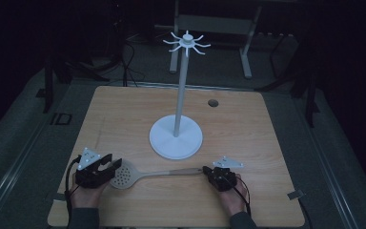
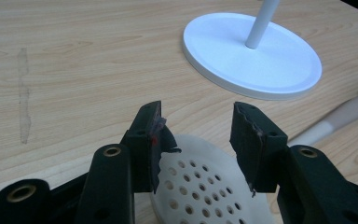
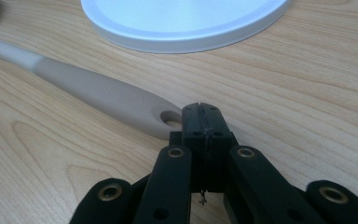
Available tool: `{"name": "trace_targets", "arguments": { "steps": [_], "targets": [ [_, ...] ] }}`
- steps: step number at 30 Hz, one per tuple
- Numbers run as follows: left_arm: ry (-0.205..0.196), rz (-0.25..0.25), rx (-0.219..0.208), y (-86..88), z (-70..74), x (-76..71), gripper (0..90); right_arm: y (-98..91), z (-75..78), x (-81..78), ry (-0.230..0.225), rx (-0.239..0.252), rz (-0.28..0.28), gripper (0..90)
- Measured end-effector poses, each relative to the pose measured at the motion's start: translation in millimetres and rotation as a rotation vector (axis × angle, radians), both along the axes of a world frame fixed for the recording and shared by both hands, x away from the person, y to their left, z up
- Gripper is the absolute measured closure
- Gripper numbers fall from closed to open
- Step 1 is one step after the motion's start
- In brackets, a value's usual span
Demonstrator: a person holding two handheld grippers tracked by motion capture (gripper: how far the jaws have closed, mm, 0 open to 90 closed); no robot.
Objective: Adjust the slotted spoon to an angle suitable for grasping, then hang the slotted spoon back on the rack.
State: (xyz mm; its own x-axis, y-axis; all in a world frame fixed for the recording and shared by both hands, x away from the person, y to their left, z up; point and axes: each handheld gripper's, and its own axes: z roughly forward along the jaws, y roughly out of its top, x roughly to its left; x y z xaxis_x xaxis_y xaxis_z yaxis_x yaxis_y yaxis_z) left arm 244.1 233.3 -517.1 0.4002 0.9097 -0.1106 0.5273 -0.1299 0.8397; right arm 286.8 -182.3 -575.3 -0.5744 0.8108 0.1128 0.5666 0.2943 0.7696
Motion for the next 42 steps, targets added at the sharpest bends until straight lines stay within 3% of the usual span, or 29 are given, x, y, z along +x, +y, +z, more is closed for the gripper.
{"name": "trace_targets", "arguments": {
  "steps": [2,5,10,15,21,27,33,42],
  "targets": [
    [-0.001,-0.004,0.001,0.1,1.0,-0.1,54.1,-2.5,1.8,-0.6,-0.006,0.019,0.0,87.3],
    [-0.004,-0.011,0.002,0.4,2.5,-0.1,54.1,-8.6,7.6,-2.2,-0.049,0.011,-0.011,87.3],
    [-0.01,-0.015,0.006,0.0,4.8,-0.3,54.1,-27.1,14.7,-3.1,-0.08,0.014,-0.048,87.2],
    [-0.019,-0.035,0.011,-4.0,8.7,0.5,54.1,-51.9,21.9,-5.4,-0.105,0.005,-0.1,84.3],
    [-0.016,-0.067,0.026,-9.0,11.0,3.8,54.1,-71.4,29.5,-9.6,-0.105,0.013,-0.119,76.6],
    [-0.011,-0.108,0.027,-15.5,15.8,8.9,54.2,-79.4,32.4,-16.8,-0.118,-0.018,-0.119,70.9],
    [0.004,-0.17,0.059,-28.3,23.4,19.4,54.2,-84.4,32.0,-21.7,-0.133,-0.032,-0.118,61.7],
    [-0.001,-0.233,0.082,-43.1,38.8,33.7,54.0,-90.8,30.9,-20.9,-0.119,-0.004,-0.137,56.9]
  ]
}}
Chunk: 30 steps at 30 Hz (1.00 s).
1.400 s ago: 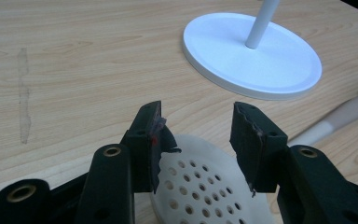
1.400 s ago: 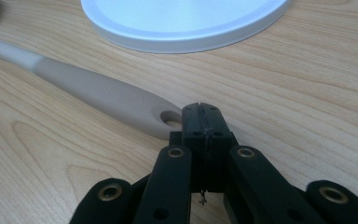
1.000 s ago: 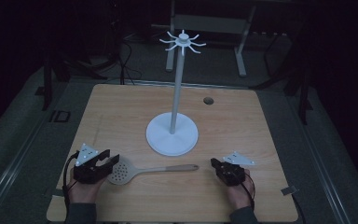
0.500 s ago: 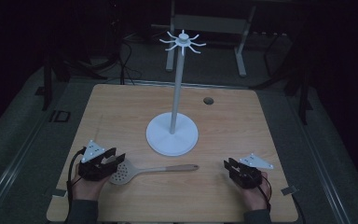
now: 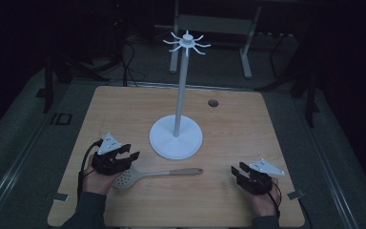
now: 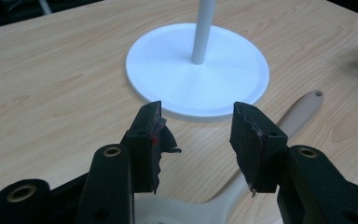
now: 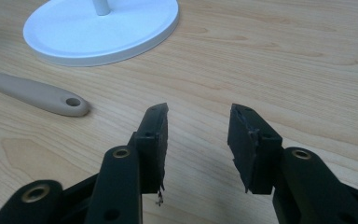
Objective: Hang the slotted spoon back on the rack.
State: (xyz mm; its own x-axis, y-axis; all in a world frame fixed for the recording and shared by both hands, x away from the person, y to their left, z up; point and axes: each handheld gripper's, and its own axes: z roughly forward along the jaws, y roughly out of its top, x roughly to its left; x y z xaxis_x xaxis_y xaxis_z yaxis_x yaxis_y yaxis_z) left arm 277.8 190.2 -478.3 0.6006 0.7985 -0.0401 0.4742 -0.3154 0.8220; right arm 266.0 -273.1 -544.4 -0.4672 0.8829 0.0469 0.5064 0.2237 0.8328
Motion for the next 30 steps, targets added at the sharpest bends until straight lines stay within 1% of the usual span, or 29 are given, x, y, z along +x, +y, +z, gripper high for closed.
{"name": "trace_targets", "arguments": {
  "steps": [4,6,9,11,12,15,18,20,23,26,30],
  "targets": [
    [-0.005,-0.028,-0.001,-4.5,7.0,6.6,54.1,-1.3,-1.6,0.5,0.0,-0.004,-0.003,56.1],
    [-0.007,-0.05,0.001,-7.0,8.8,10.0,54.0,-1.7,-2.1,1.3,0.003,-0.002,-0.006,55.7],
    [0.004,-0.077,0.012,-11.2,10.3,16.3,54.0,-1.7,-1.7,1.7,0.003,0.004,-0.008,55.2],
    [0.007,-0.102,0.026,-14.2,12.6,21.0,54.0,-1.5,-1.5,1.8,0.004,0.003,-0.007,54.8],
    [0.007,-0.102,0.026,-14.2,12.6,21.0,53.9,-1.5,-1.5,1.8,0.004,0.003,-0.007,54.8],
    [0.013,-0.143,0.05,-21.2,16.6,26.8,53.9,-2.5,-1.5,2.2,0.007,0.008,-0.011,54.2],
    [0.026,-0.166,0.05,-25.1,18.4,30.9,53.9,-4.1,-0.2,2.0,0.005,0.016,-0.015,54.2],
    [0.031,-0.177,0.064,-28.1,18.6,33.6,54.0,-4.8,0.3,1.8,0.003,0.013,-0.019,54.2],
    [0.04,-0.191,0.072,-31.4,18.3,35.8,54.1,-5.3,0.3,1.9,0.002,0.01,-0.021,54.1],
    [0.05,-0.22,0.089,-37.9,17.4,39.3,54.1,-5.8,0.4,2.2,0.004,0.011,-0.021,54.1],
    [0.062,-0.235,0.123,-44.7,17.3,42.8,55.8,-6.6,1.2,2.0,0.003,0.013,-0.022,54.1]
  ]
}}
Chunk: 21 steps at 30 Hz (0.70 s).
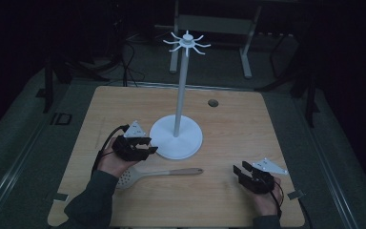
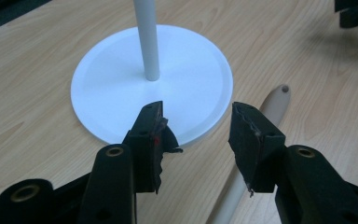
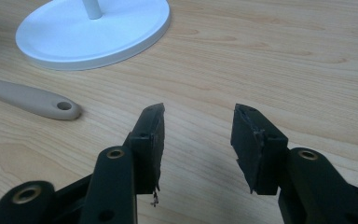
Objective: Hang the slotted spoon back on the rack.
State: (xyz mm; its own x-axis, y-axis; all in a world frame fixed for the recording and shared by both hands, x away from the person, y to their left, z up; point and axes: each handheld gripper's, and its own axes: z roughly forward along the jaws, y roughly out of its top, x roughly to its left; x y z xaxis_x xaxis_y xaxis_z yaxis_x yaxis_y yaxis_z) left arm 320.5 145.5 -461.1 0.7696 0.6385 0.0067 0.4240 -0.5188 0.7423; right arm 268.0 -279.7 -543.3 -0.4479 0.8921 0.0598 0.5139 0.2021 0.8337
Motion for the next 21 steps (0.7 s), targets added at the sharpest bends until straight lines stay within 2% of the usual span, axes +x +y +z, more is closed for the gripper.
{"name": "trace_targets", "arguments": {
  "steps": [9,12,21],
  "targets": [
    [0.026,-0.046,0.037,-13.2,0.8,5.9,57.7,-1.6,1.6,-0.7,-0.005,0.002,-0.001,54.1],
    [0.034,-0.057,0.073,-19.8,-0.2,8.2,58.6,-1.8,3.0,-1.3,-0.011,0.005,-0.001,54.0],
    [0.055,-0.115,0.123,-37.1,-2.5,13.4,58.7,-3.4,3.2,-1.2,-0.01,0.006,-0.001,53.7]
  ]
}}
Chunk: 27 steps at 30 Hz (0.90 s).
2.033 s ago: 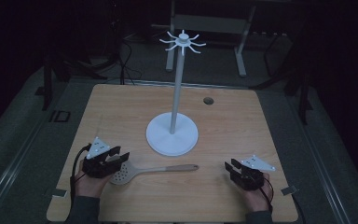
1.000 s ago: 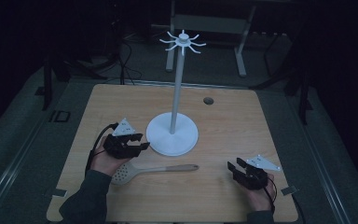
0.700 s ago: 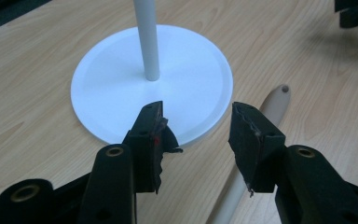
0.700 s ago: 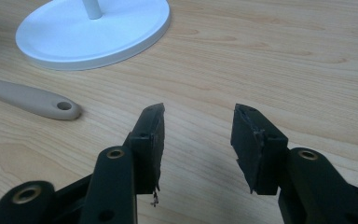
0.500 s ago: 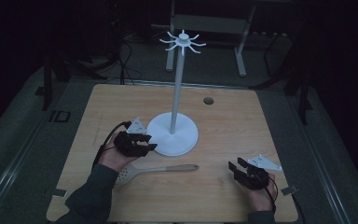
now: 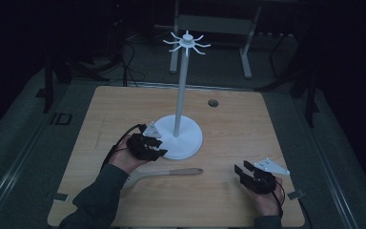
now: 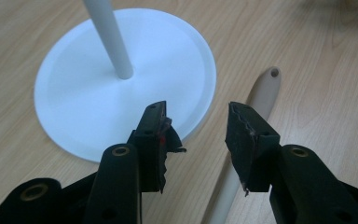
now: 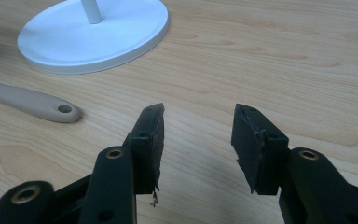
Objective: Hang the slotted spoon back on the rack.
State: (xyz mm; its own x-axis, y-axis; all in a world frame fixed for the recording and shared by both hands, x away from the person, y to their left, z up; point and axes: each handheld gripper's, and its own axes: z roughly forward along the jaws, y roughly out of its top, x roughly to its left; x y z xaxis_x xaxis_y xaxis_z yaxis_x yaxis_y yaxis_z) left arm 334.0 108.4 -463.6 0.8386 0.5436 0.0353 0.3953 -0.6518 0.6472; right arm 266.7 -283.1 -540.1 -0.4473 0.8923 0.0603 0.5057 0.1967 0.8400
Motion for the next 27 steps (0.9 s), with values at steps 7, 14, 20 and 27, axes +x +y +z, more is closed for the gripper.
{"name": "trace_targets", "arguments": {
  "steps": [7,14,20,27],
  "targets": [
    [0.01,-0.048,0.058,-14.2,-0.5,3.6,58.8,-1.2,0.3,-0.1,0.003,0.002,0.001,53.7],
    [0.029,-0.095,0.08,-24.3,-1.5,7.3,59.0,-2.4,0.5,-0.1,0.002,0.003,-0.001,53.6],
    [0.052,-0.126,0.097,-29.9,-8.5,8.6,58.9,-2.5,0.3,-0.1,0.003,-0.002,0.004,53.5],
    [0.066,-0.168,0.154,-39.7,-18.2,7.8,59.0,-2.5,0.1,0.0,0.005,-0.003,0.004,53.4]
  ]
}}
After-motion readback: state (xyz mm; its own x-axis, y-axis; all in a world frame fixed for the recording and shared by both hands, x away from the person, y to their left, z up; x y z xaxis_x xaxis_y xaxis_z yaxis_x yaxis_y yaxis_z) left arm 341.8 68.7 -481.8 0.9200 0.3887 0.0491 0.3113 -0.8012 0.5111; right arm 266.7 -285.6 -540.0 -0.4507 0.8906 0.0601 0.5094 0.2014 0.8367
